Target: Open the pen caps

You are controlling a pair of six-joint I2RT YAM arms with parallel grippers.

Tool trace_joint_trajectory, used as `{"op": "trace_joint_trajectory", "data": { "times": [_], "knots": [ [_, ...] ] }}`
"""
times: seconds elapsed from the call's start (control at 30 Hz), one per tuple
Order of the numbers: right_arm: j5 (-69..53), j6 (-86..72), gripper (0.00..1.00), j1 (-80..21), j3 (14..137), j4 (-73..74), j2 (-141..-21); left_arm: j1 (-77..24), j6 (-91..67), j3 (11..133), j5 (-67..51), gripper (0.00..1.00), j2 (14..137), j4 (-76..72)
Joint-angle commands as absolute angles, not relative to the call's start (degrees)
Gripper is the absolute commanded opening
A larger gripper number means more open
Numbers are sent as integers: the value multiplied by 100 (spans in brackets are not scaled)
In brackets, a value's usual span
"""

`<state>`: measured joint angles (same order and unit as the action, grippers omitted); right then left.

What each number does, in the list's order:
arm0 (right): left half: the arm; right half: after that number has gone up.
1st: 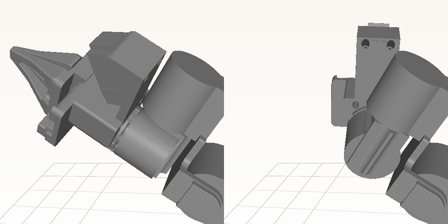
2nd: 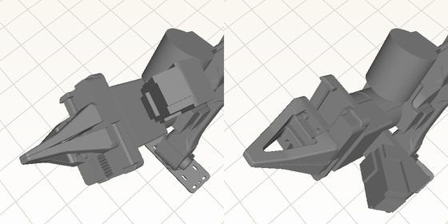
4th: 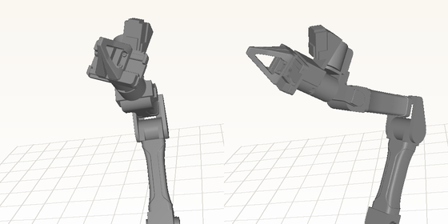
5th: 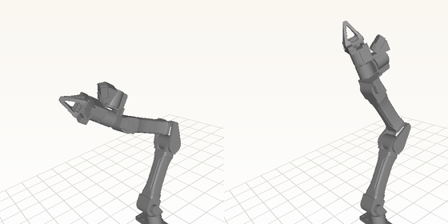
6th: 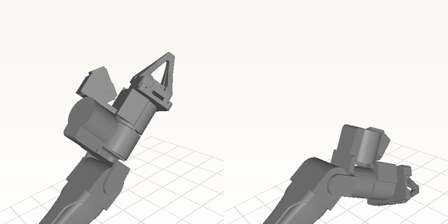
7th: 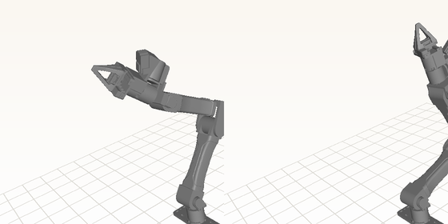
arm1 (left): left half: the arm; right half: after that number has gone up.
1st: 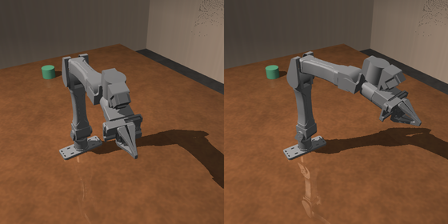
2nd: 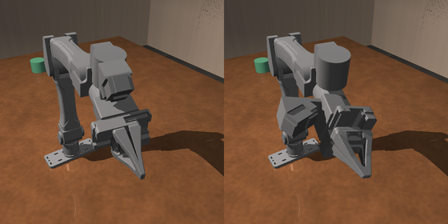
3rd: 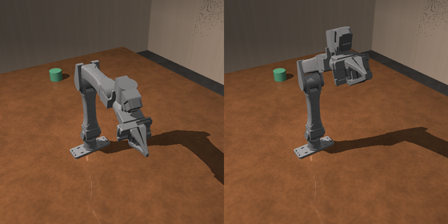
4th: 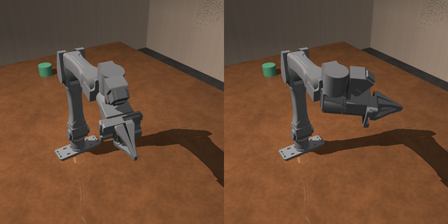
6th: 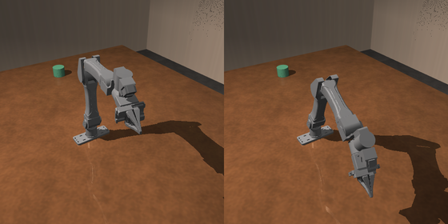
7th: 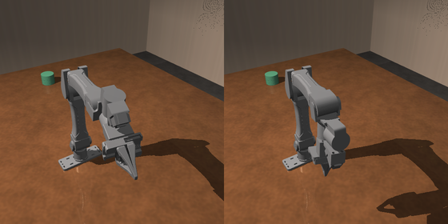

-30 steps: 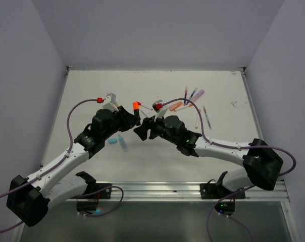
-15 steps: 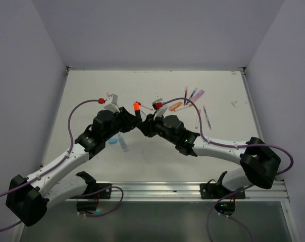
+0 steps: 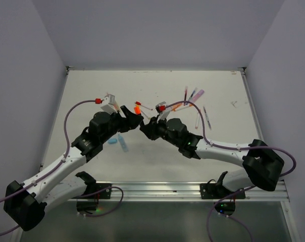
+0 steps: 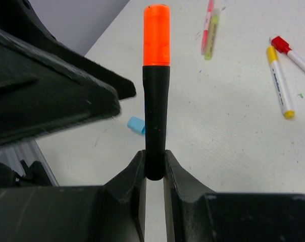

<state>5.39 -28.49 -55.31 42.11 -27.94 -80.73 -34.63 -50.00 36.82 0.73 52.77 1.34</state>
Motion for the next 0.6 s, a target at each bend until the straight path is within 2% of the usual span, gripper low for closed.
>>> {"op": "trace_joint_trajectory", "data": {
  "times": [0.0, 0.03, 0.17, 0.27, 0.37, 0.57],
  "knots": [
    [467, -2926, 0, -5467, 4008, -2840, -7612, -3323, -4511, 3806, 106, 82, 4993, -227],
    [396, -2953, 0, -5432, 3930, -2769, -7533, -3227, -4422, 3780, 18, 83, 4975, -324],
    [-438, -3120, 0, -5055, 3780, -2716, -7164, -2210, -4298, 3526, -2111, 86, 4983, -1246],
    [-1228, -3164, 0, -4818, 3779, -2672, -6953, -1830, -4350, 3376, -2975, 86, 5088, -2019],
    [-2262, -3295, 0, -4563, 3736, -2926, -6873, -1740, -4526, 3183, -3688, 84, 5212, -3012],
    [-3198, -3402, 0, -4482, 3788, -3366, -6759, -1723, -5132, 3032, -4446, 80, 5589, -4761]
  ]
}}
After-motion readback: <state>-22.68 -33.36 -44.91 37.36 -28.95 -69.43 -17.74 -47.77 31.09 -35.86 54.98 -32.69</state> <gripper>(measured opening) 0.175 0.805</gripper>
